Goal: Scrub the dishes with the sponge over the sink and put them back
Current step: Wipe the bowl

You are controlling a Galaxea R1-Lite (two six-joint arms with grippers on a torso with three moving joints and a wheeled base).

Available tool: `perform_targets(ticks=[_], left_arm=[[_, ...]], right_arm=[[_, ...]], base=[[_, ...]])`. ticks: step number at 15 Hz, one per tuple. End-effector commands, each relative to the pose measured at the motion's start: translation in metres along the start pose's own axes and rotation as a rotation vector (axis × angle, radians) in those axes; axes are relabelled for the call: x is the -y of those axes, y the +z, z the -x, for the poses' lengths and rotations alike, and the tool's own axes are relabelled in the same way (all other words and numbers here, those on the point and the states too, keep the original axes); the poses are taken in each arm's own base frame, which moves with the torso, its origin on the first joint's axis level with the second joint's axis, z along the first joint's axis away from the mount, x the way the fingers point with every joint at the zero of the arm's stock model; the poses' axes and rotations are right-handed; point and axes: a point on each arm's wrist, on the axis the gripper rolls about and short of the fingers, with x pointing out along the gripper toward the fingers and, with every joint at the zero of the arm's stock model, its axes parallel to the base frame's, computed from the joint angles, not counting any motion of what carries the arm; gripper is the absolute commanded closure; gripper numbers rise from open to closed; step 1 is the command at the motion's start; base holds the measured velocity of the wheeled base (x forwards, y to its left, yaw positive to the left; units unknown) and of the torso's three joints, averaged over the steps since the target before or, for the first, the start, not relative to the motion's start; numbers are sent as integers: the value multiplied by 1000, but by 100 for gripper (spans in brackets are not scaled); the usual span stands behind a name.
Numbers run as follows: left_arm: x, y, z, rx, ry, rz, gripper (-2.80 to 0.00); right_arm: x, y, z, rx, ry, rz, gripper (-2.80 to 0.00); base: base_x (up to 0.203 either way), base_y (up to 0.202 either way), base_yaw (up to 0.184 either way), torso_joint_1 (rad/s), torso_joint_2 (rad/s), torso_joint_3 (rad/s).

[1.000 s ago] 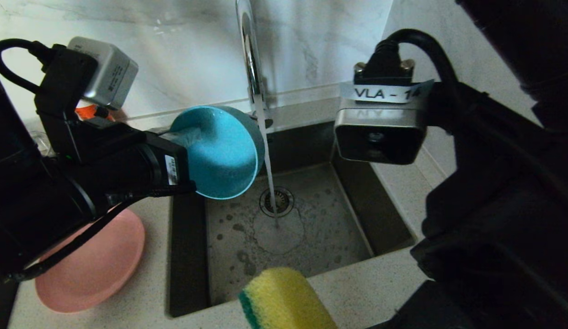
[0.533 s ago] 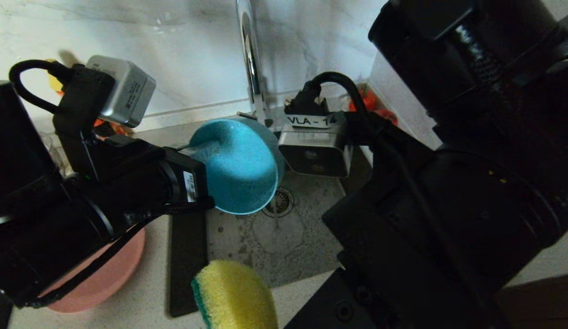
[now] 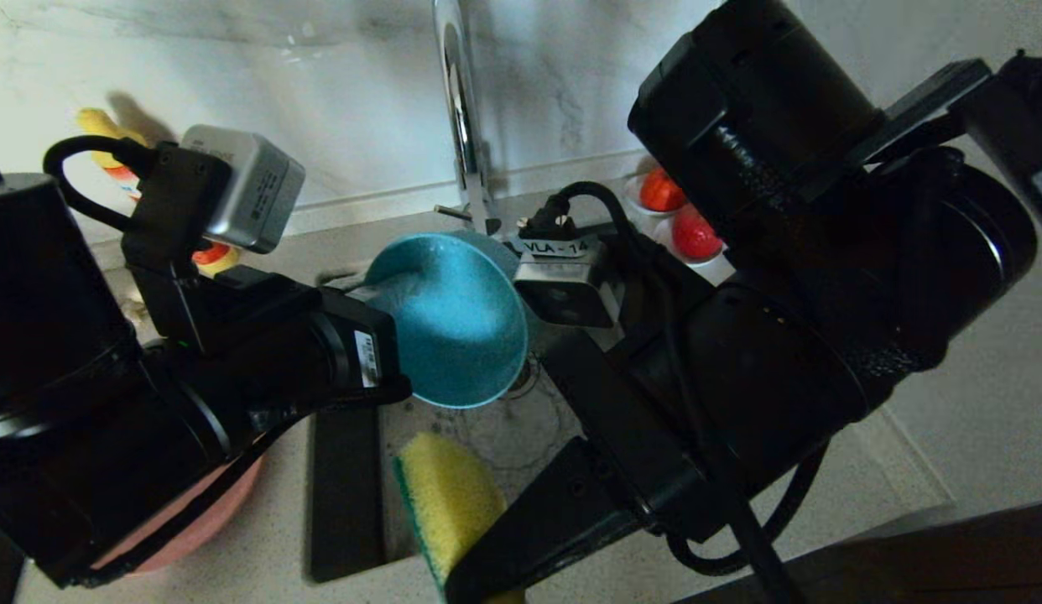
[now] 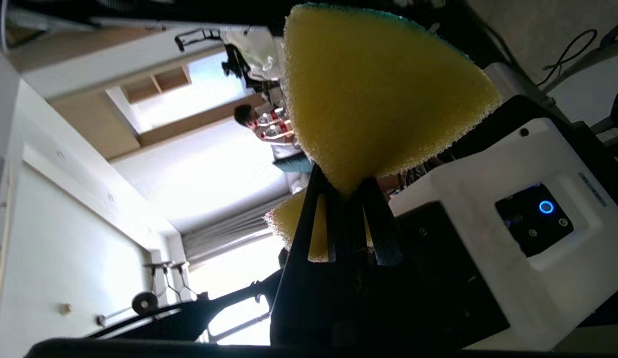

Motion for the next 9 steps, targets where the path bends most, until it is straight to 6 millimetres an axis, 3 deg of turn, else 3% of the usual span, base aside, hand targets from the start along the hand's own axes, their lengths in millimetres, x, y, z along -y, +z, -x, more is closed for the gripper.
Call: perform_targets(ticks=[1,9], left_arm=[[3,-2,-1,-7,-10,-2,0],[11,-11,-6,13,25,10,0]], right_arm=[[6,5,-2,2,-6,-20,0],[17,31,19,151,41,-80,0]], base=[[0,0,0,0,0,0],[0,0,0,0,0,0]])
